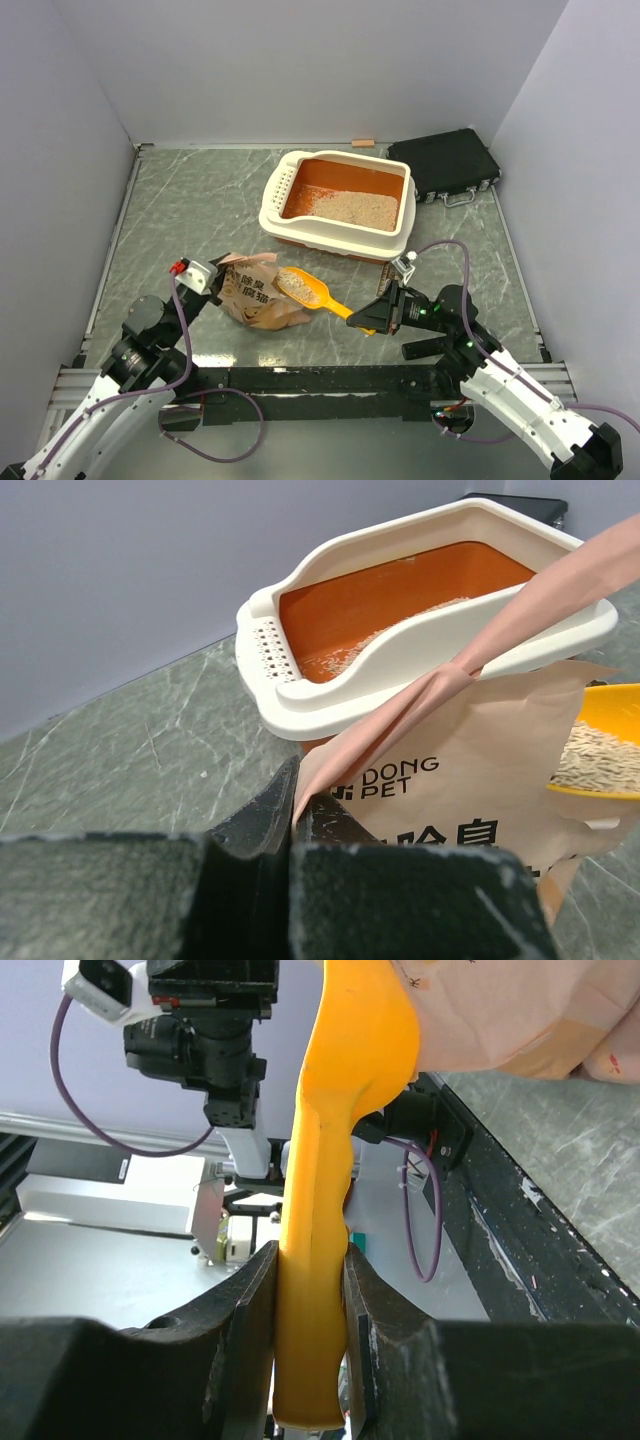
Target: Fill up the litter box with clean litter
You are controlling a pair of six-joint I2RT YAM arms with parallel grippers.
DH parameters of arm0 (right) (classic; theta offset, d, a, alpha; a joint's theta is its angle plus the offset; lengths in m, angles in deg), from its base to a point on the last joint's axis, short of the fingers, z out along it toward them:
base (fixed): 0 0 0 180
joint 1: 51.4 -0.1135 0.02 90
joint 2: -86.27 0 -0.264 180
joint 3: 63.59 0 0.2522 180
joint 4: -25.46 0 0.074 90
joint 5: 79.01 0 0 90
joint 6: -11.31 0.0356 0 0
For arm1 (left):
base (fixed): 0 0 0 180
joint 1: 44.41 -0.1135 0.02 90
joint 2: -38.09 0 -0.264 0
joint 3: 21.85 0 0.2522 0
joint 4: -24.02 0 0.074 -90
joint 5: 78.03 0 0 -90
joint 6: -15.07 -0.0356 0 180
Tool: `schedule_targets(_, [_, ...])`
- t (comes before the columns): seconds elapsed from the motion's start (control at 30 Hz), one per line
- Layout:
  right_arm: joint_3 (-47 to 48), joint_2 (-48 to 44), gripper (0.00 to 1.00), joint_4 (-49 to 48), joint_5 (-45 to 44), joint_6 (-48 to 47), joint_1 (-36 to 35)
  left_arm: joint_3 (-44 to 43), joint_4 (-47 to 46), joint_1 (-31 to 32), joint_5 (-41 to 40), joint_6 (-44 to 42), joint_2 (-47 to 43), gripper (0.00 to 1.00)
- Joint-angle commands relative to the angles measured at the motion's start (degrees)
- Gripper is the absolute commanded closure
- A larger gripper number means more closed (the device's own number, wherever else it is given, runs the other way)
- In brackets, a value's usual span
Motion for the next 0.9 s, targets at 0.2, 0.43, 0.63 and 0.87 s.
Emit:
schedule_targets(0.2, [2.18, -3.98, 1.0, 3.79, -3.87, 0.69, 0.48, -1.18, -9.32, -2.35, -6.12, 0.34, -1.6, 0.99])
schedule_targets(0.43, [5.69, -2.76, 1.0, 1.51, -10.54, 1.66, 0.48, -1.27, -8.88, -2.44, -5.42, 0.43, -1.51, 0.99])
schedule_targets(0.63, [7.54, 1.1, 1.0, -4.02, -18.37, 4.91, 0.57, -1.27, -8.88, -2.53, -4.98, 0.43, -2.12, 0.99])
schedule_targets(0.87, [10.88, 9.36, 1.0, -6.4, -29.08, 4.74, 0.92, -1.45, -8.8, -2.53, -3.93, 0.69, -2.22, 0.99])
